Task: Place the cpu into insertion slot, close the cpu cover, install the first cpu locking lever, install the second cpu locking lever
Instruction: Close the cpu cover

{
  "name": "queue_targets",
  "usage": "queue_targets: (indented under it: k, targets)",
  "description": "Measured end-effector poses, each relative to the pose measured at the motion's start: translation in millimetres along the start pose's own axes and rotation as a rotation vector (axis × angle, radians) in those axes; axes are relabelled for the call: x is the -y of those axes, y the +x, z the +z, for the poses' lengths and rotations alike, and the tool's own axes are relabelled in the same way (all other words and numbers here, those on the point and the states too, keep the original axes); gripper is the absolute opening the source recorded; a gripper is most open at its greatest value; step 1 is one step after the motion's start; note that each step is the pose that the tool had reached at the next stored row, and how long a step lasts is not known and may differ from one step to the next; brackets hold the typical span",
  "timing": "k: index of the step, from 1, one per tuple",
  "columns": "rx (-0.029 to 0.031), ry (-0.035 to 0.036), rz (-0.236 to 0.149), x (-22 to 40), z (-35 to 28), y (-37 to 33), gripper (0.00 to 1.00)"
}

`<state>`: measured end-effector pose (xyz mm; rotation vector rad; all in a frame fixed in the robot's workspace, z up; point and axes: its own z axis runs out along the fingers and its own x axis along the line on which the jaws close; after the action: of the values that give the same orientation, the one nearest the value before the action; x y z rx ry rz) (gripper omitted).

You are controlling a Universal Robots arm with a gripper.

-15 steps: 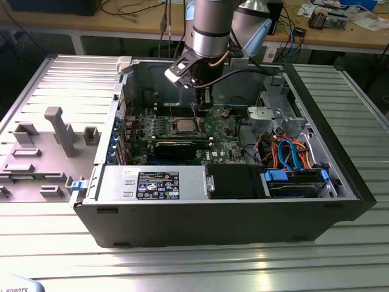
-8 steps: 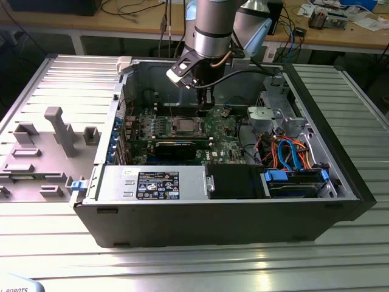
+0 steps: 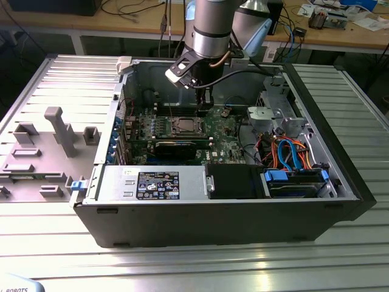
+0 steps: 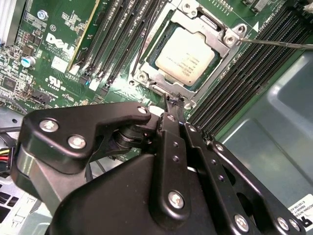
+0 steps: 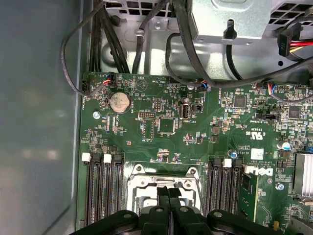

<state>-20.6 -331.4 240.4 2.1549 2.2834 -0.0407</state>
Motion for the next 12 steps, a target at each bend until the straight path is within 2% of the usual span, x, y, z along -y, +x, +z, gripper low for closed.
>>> queue_targets:
  k: [4,8,12]
  targets:
    - [0.0,0.0,0.0,1.2,0.2,0.0,0.11]
    - [0.0,0.0,0.0,10.8,2.4,0.7,0.11]
    - [0.0,0.0,0.0,14.0,4.3,0.9,0.11]
